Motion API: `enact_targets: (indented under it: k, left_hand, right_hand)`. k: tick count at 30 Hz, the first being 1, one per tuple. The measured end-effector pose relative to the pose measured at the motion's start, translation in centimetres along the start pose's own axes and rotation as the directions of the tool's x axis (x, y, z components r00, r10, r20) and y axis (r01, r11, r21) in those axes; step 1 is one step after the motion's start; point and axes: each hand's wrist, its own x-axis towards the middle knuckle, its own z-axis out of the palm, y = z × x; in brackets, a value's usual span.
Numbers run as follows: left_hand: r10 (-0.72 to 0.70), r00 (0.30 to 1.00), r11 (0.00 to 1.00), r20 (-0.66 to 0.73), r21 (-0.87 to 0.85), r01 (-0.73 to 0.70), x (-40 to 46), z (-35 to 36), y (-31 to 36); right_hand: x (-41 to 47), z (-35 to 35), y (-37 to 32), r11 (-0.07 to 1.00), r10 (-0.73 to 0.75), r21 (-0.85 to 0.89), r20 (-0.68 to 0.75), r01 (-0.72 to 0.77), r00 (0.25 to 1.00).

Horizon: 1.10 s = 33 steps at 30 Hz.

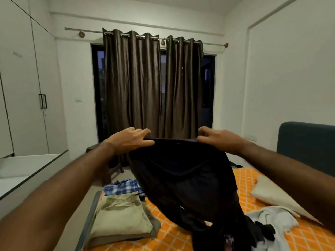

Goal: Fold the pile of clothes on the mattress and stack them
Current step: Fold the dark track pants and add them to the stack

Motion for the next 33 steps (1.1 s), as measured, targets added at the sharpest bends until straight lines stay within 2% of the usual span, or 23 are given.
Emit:
enact_targets:
  k: [2,3,5,8,10,12,14,17,19,21,23,25,27,29,31,33]
  left_hand:
    - [0.072,0.997,0.997,0.015,0.010,-0.072,-1.8,0.2,-0.6]
    - [0.061,0.998,0.998,0.033,0.023,-0.062,-2.9,0.4,-1.1]
    - [-0.057,0.993,0.998,0.100,0.005,0.057,-4.0,0.4,-1.7]
    - [-0.242,0.921,0.963,0.305,-0.041,0.267,-4.9,0.4,-2.1]
    - [-0.298,0.886,0.947,0.357,-0.008,0.321,-5.6,0.6,-2.3]
    - [-0.332,0.866,0.938,0.374,0.036,0.344,-6.5,1.1,-2.4]
    - [-0.387,0.836,0.915,0.389,0.052,0.400,-8.2,1.8,-3.0]
    - [-0.450,0.807,0.864,0.382,-0.044,0.502,-11.0,2.9,-3.8]
    - [-0.508,0.793,0.789,0.335,-0.187,0.585,-12.0,3.1,-4.4]
    - [-0.521,0.787,0.683,0.330,-0.392,0.617,-12.3,2.7,-5.1]
    - [-0.478,0.797,0.510,0.371,-0.622,0.595,-12.4,1.8,-5.9]
    - [-0.468,0.811,0.351,0.352,-0.768,0.536,-12.1,0.7,-6.3]
    - [-0.537,0.801,0.280,0.265,-0.839,0.466,-11.9,-0.2,-6.6]
    - [-0.627,0.753,0.161,0.199,-0.913,0.375,-11.1,-1.4,-6.8]
    - [-0.734,0.659,0.010,0.166,-0.967,0.255,-10.2,-2.6,-7.2]
    - [-0.840,0.524,-0.072,0.143,-0.986,0.154,-9.1,-3.7,-7.7]
  right_hand:
    - [0.5,0.0,-0.4,0.963,-0.191,-0.168,0.137,0.212,0.972]
    - [1.0,0.0,-1.2,0.924,-0.282,-0.220,0.166,0.314,0.945]
    - [1.9,0.4,-1.9,0.907,-0.309,-0.226,0.215,0.355,0.927]
    - [3.6,1.5,-3.0,0.967,-0.246,0.009,0.286,0.254,0.926]
    - [4.4,1.5,-4.2,0.978,-0.202,0.141,0.420,0.157,0.885]
    - [4.4,1.1,-5.0,0.950,-0.226,0.304,0.506,0.073,0.832]
    - [4.0,0.2,-5.1,0.885,-0.241,0.466,0.499,-0.023,0.833]
    - [3.8,-0.4,-2.8,0.756,-0.128,0.635,0.384,-0.161,0.914]
    - [4.1,-0.7,-1.1,0.639,-0.003,0.746,0.249,-0.189,0.969]
    - [4.6,-0.7,0.2,0.487,0.113,0.856,0.136,-0.174,0.984]
    - [5.3,-0.8,1.2,0.299,0.261,0.941,0.079,-0.159,0.962]
    - [6.0,-1.0,2.1,0.152,0.411,0.981,0.049,-0.121,0.910]
    - [6.5,-1.6,2.1,0.098,0.482,0.993,0.012,-0.068,0.876]
    - [7.2,-2.2,2.1,0.081,0.525,0.995,0.000,-0.050,0.851]
    - [8.0,-2.8,2.1,0.072,0.564,0.996,0.002,-0.052,0.826]
    - [8.7,-3.5,2.5,0.072,0.587,0.996,-0.006,-0.045,0.810]
